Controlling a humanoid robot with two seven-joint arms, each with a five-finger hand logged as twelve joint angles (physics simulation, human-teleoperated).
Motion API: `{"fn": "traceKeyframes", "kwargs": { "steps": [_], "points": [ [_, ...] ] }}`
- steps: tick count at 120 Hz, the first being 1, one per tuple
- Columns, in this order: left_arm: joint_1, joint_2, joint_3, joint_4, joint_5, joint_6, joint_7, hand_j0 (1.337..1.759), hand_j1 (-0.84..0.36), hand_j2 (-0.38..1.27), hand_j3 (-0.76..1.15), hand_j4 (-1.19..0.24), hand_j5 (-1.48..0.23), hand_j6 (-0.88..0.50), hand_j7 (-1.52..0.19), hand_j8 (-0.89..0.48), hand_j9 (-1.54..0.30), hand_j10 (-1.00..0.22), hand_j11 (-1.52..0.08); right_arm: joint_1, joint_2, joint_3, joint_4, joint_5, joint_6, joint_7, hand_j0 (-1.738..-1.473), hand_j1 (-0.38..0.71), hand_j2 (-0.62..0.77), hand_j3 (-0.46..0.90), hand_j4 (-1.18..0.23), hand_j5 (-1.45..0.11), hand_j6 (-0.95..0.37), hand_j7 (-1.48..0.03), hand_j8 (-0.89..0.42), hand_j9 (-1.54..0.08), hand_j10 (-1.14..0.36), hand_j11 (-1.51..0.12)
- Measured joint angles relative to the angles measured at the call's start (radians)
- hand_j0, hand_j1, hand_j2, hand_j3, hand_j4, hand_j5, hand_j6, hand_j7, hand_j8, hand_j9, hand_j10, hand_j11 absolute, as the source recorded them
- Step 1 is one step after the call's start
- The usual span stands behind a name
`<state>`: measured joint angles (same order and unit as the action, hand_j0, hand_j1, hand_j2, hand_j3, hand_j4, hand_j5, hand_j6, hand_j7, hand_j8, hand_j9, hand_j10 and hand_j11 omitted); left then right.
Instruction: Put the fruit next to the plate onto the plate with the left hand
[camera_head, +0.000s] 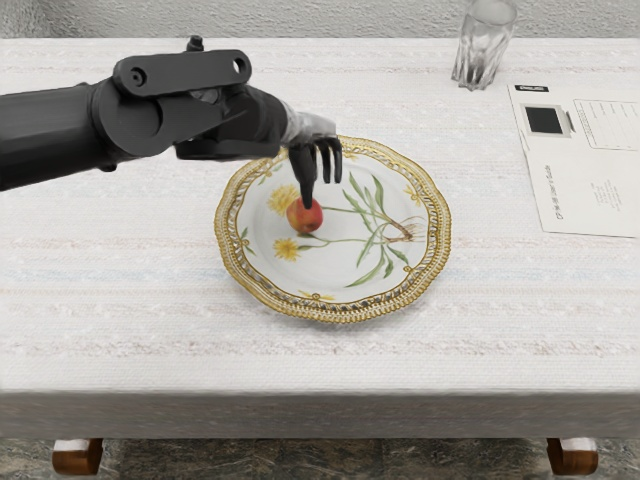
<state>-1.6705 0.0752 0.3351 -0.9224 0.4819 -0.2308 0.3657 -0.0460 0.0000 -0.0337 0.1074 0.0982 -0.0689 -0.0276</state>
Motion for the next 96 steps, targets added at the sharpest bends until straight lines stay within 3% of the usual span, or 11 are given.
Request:
{"fn": "traceKeyframes", "kwargs": {
  "steps": [16, 34, 57, 63, 73, 83, 96],
  "points": [
    [0.007, 0.025, -0.04, 0.0, -0.055, -0.003, -0.002, 1.657, -0.17, 0.28, 0.0, -0.47, -0.64, -0.4, -0.63, -0.36, -0.63, -0.44, -0.63, 0.0, 0.0, 0.0, 0.0, 0.0, 0.0, 0.0, -1.658, -0.31, -0.01, 0.0, -0.03, -0.04, -0.03, -0.04, -0.03, -0.04, -0.03, -0.04],
    [0.102, 0.198, -0.157, -0.003, -0.216, -0.114, -0.004, 1.658, -0.06, 0.16, 0.0, -0.36, -0.48, -0.32, -0.48, -0.31, -0.47, -0.34, -0.47, 0.0, 0.0, 0.0, 0.0, 0.0, 0.0, 0.0, -1.658, -0.31, -0.01, 0.0, -0.03, -0.04, -0.03, -0.04, -0.03, -0.04, -0.03, -0.04],
    [0.251, 0.467, -0.277, -0.003, -0.527, -0.321, -0.005, 1.658, 0.0, 0.09, 0.0, -0.29, -0.39, -0.28, -0.39, -0.27, -0.38, -0.29, -0.38, 0.0, 0.0, 0.0, 0.0, 0.0, 0.0, 0.0, -1.658, -0.31, -0.01, 0.0, -0.03, -0.04, -0.03, -0.04, -0.03, -0.04, -0.03, -0.04],
    [0.345, 0.491, -0.327, -0.001, -0.576, -0.344, -0.004, 1.658, 0.01, 0.08, 0.0, -0.28, -0.37, -0.27, -0.37, -0.27, -0.37, -0.28, -0.37, 0.0, 0.0, 0.0, 0.0, 0.0, 0.0, 0.0, -1.658, -0.31, -0.01, 0.0, -0.03, -0.04, -0.03, -0.04, -0.03, -0.04, -0.03, -0.04],
    [0.418, 0.558, -0.398, 0.001, -0.629, -0.364, -0.003, 1.658, 0.03, 0.07, 0.0, -0.27, -0.36, -0.26, -0.36, -0.26, -0.35, -0.27, -0.35, 0.0, 0.0, 0.0, 0.0, 0.0, 0.0, 0.0, -1.658, -0.31, -0.01, 0.0, -0.03, -0.04, -0.03, -0.04, -0.03, -0.04, -0.03, -0.04],
    [0.463, 0.596, -0.434, 0.015, -0.681, -0.373, -0.002, 1.658, 0.04, 0.07, 0.0, -0.26, -0.34, -0.26, -0.34, -0.26, -0.34, -0.26, -0.34, 0.0, 0.0, 0.0, 0.0, 0.0, 0.0, 0.0, -1.658, -0.31, -0.01, 0.0, -0.03, -0.04, -0.03, -0.04, -0.03, -0.04, -0.03, -0.04],
    [0.516, 0.598, -0.457, 0.085, -0.722, -0.378, -0.001, 1.658, 0.04, 0.06, 0.0, -0.26, -0.33, -0.25, -0.33, -0.25, -0.33, -0.25, -0.33, 0.0, 0.0, 0.0, 0.0, 0.0, 0.0, 0.0, -1.658, -0.31, -0.01, 0.0, -0.03, -0.04, -0.03, -0.04, -0.03, -0.04, -0.03, -0.04]
  ]
}}
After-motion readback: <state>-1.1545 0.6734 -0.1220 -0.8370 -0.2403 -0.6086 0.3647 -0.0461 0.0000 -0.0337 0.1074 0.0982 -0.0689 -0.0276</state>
